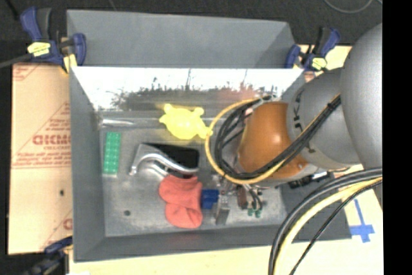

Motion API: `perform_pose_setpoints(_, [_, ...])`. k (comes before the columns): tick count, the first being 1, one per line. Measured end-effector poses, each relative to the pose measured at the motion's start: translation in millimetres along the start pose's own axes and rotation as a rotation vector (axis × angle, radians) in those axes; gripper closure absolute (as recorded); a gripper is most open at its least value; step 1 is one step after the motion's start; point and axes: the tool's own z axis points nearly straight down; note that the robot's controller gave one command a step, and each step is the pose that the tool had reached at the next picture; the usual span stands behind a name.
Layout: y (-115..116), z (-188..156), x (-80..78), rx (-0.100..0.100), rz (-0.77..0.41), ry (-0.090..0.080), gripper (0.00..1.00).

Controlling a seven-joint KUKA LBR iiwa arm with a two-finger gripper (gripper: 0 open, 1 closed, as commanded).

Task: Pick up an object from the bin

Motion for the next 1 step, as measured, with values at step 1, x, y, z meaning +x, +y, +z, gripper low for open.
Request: perform_pose_setpoints(1, [4.7,-150.5,-7.9,0.002,-0.005,-0.007,1.0])
